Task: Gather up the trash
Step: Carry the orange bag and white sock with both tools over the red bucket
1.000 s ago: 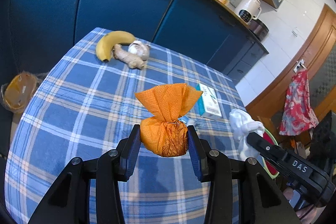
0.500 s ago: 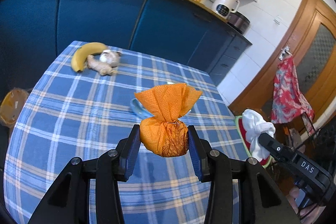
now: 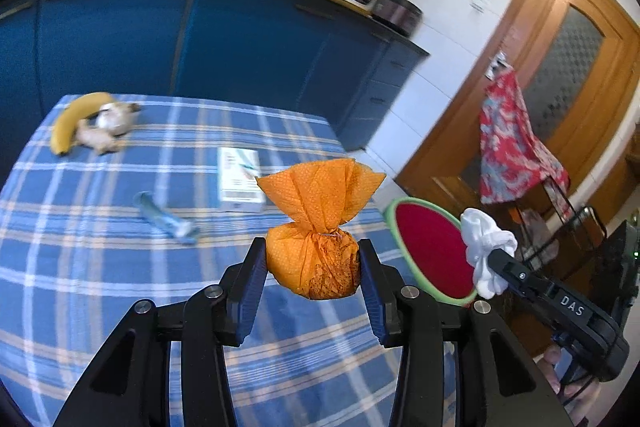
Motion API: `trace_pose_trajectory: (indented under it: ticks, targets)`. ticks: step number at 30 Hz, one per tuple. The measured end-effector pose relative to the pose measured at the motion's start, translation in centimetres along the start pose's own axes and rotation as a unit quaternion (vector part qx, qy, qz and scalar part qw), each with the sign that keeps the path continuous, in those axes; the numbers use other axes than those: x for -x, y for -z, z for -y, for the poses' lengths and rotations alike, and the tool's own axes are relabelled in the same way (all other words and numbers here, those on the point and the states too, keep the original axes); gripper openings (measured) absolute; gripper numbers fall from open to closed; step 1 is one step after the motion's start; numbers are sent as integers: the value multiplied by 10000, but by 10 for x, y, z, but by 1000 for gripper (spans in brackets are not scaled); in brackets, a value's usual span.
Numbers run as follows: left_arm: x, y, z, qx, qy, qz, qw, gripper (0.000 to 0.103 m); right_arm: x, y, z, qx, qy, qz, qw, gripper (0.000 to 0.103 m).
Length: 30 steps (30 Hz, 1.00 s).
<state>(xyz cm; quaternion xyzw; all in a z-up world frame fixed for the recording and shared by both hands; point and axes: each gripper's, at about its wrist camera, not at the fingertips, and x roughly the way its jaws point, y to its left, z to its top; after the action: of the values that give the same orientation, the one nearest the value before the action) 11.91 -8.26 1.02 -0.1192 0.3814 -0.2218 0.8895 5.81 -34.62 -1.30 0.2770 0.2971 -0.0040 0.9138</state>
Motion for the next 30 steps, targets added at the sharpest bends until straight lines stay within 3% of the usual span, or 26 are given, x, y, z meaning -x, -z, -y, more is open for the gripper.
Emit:
trace_pose_trajectory:
  ticks: [14, 30]
  targets:
    - [-77, 1, 81, -753, 305, -592, 9949, 47, -7, -15, 91, -699, 475, 7, 9964, 15]
    - [-171, 14, 162, -1519, 460, -1237, 9796, 49, -32, -16, 164, -1134, 881, -173, 9895, 19]
